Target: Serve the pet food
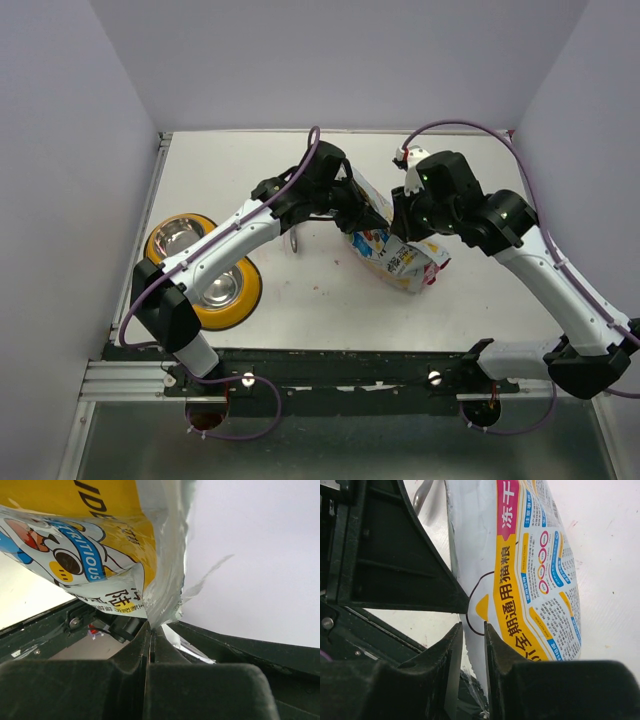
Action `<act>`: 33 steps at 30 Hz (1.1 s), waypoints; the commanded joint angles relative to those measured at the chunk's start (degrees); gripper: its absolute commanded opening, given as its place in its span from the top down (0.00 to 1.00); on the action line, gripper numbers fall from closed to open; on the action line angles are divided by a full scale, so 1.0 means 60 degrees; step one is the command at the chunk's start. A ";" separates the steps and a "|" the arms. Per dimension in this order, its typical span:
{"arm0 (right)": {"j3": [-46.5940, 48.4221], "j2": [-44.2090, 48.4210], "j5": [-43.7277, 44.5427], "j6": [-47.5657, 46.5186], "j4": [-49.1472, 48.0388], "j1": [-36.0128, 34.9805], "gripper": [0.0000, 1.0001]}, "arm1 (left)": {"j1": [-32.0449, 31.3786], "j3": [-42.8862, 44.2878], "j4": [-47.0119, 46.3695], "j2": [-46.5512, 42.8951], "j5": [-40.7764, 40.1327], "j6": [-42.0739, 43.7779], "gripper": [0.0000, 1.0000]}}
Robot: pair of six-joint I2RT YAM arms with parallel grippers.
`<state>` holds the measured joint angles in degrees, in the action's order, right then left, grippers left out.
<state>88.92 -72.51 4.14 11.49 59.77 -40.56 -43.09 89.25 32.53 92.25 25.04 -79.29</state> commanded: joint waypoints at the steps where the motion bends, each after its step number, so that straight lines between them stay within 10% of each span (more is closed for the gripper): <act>1: -0.0114 0.0176 0.0189 -0.0317 0.0219 -0.0038 0.70 | 0.0063 0.0139 0.0027 0.0021 0.0178 0.0046 1.00; 18: -0.0348 0.0161 0.2707 -0.0377 0.0893 -0.0038 0.94 | 0.0063 0.0154 0.0027 -0.0067 0.0134 -0.0042 1.00; 33: -0.0831 0.0454 0.1478 -0.0552 0.0645 -0.0067 0.80 | 0.0077 0.0681 0.0481 0.0255 0.0397 -0.0540 1.00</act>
<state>85.21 -69.34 11.90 10.24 59.59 -41.58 -43.13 90.70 33.45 93.49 25.26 -81.19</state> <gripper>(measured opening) 0.179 0.010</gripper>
